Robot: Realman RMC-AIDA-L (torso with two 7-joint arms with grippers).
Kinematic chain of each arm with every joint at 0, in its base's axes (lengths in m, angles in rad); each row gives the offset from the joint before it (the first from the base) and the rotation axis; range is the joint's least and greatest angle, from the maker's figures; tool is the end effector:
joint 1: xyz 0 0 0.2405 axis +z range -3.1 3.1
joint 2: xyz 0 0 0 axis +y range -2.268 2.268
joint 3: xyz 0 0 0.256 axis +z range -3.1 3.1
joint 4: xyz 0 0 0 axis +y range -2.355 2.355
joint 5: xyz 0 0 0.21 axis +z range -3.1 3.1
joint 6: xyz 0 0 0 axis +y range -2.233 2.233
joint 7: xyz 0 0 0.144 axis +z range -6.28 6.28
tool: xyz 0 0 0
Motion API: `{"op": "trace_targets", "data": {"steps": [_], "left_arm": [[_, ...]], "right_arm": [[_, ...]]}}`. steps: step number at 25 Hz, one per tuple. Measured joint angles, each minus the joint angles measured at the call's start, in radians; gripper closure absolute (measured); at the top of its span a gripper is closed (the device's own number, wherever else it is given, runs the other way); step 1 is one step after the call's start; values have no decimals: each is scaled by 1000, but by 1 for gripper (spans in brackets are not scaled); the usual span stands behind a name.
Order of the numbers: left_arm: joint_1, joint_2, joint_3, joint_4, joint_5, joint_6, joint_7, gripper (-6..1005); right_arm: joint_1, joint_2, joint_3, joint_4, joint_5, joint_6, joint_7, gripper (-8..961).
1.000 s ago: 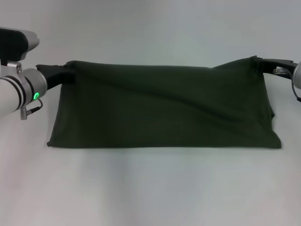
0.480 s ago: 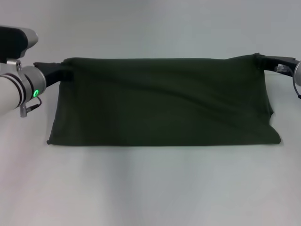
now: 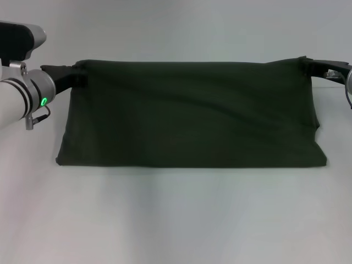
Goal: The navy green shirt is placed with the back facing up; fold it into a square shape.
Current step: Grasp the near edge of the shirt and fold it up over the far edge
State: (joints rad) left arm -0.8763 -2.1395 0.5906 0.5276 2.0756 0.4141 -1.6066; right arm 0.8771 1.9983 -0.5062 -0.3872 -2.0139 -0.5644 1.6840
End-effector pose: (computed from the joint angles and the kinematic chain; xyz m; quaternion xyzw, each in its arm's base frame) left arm -0.2419 0.4849 0.0157 -0.7740 -0.3470 -0.1355 0.5120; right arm 0.2658 0.4866 0.0465 -0.7531 0.4209 0.1926 0.4676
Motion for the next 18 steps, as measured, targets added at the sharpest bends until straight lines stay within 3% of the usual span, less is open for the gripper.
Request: {"op": "trace_targets", "data": {"steps": [18], "left_arm": [[-4, -6, 0, 4, -3, -11, 17, 897]], "right_arm": [[2, 10, -7, 2, 0, 0, -47, 869]]}}
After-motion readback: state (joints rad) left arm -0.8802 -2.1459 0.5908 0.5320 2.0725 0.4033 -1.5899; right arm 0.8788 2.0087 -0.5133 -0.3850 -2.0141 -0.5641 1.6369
